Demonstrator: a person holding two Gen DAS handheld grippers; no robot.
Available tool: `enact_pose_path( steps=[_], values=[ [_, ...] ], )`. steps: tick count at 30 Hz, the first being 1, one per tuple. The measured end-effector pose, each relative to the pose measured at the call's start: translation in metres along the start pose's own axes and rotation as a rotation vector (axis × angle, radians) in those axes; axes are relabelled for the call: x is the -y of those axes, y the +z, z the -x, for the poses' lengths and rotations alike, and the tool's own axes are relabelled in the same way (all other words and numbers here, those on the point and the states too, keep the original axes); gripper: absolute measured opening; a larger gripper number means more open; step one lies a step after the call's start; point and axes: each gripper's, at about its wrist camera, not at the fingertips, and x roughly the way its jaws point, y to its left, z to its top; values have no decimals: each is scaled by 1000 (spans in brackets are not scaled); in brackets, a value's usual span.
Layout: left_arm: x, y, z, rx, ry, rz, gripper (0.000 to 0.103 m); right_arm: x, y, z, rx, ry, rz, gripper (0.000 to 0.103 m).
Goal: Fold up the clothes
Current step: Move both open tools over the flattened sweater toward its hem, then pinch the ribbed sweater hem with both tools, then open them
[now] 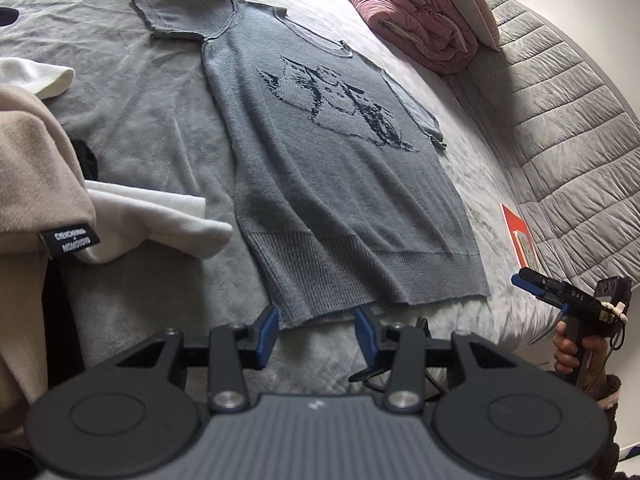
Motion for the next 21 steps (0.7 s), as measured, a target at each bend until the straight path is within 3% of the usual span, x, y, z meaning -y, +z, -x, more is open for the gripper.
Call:
enact_pose_path(
  steps=[6,11,16,18,21],
  values=[
    [-8,-2,-19,17,12,27,41,8,-6,-16,-37,-82,10,68],
    [-22,-7,-30,31,0,102,40,15,-12,-35,-81,-148,12,56],
    [-30,-8,-29,57,-20,150,34,12,-15,-51,-98,-205,49,52],
    [-32,-9,-28,66,-16,163,30,8,-16,-53,-91,-229,80,42],
    [-33,-10,-28,74,12,160,9,6,-16,-53,-79,-248,98,19]
  ],
)
